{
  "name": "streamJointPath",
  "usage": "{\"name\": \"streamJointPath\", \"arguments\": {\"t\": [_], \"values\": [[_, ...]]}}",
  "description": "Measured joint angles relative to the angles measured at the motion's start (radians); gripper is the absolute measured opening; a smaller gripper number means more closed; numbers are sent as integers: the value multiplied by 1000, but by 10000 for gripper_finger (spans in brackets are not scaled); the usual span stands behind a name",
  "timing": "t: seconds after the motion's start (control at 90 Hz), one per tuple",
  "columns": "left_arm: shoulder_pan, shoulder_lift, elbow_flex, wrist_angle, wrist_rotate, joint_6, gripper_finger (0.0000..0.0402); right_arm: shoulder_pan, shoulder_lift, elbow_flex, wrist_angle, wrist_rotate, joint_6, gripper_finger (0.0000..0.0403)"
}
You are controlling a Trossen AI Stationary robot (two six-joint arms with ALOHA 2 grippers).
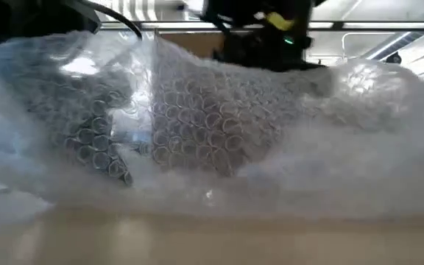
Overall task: Wrap mug
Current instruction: Prepare the bubble wrap
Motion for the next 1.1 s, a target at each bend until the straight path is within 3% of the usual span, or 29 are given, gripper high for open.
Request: {"name": "streamJointPath", "arguments": {"t": [0.233, 0.444, 0.622, 0.767, 0.844, 1.1], "values": [[0, -1, -5, -22, 9, -30, 75, 95, -121, -157, -276, -3, 200, 1], [0, -2, -6, -26, 13, -37, 75, 219, -350, -269, -279, 0, 433, 2], [3, -5, -8, -27, 16, -48, 75, 358, -551, -332, -76, -32, 516, 3], [8, -11, -9, -15, 15, -48, 75, 381, -658, -369, 188, 177, 442, 2], [12, -14, -10, -9, 17, -48, 75, 341, -667, -405, 339, 222, 338, 2], [17, -21, -11, -3, 18, -24, 75, 110, -466, -485, 604, -6, 156, 2]]}}
